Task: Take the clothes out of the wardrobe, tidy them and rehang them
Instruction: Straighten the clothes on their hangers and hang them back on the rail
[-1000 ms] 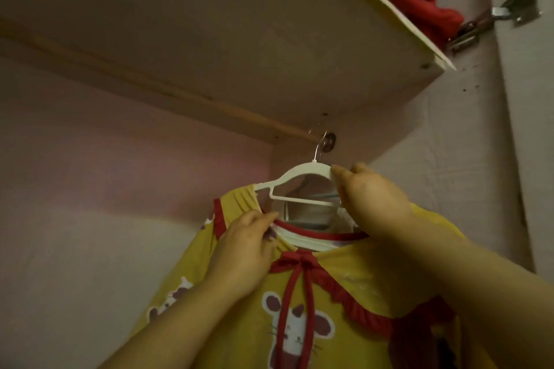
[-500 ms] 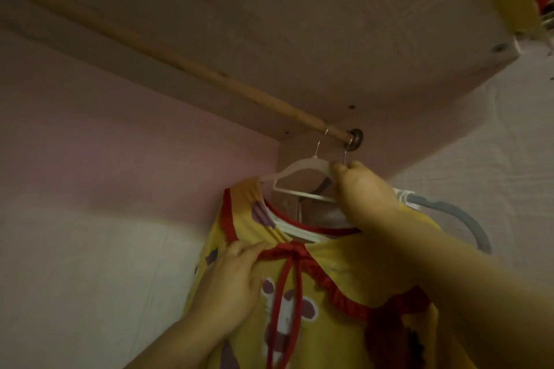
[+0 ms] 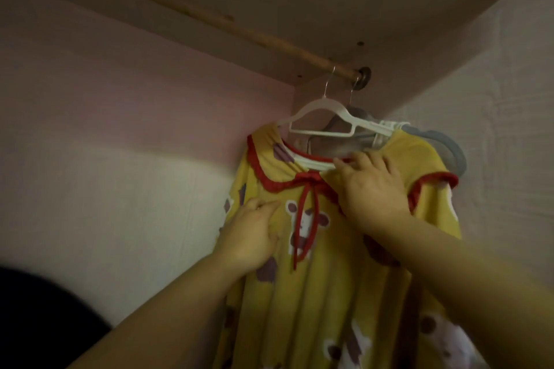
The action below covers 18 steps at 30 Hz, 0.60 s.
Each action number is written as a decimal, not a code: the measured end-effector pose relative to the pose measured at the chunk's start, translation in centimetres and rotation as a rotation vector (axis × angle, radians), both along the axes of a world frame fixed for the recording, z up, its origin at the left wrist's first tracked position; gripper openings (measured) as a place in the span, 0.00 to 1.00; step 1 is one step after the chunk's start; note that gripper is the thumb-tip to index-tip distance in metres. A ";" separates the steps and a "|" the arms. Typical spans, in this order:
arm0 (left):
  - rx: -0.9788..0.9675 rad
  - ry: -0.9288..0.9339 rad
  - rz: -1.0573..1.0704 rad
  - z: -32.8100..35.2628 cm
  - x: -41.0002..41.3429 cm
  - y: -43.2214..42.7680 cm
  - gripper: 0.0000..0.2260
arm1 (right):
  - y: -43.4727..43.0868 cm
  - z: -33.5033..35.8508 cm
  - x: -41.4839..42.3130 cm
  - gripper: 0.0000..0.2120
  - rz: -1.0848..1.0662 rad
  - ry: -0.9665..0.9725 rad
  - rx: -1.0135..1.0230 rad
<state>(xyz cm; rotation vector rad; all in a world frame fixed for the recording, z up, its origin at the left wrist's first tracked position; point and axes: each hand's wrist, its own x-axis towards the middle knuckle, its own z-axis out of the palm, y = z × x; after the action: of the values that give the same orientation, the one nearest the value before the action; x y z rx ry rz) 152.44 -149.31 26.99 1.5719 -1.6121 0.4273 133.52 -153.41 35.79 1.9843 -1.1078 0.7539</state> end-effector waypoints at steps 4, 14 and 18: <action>0.143 -0.050 0.123 -2.4 -2.9 4.3 0.26 | 3.5 -7.4 -2.7 0.21 0.058 0.055 0.197; 0.612 -0.121 0.263 -15.4 -13.3 17.6 0.22 | 15.0 -27.8 -13.4 0.15 0.184 0.015 0.777; 0.761 -0.147 0.202 -21.0 -17.5 22.7 0.18 | 19.8 -32.7 -17.6 0.19 0.152 0.023 0.955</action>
<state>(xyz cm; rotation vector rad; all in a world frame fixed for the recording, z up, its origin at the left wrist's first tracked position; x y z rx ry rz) 134.96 -126.59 5.94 2.3226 -1.8519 0.0126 115.93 -133.58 3.04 2.8692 -1.4769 0.2587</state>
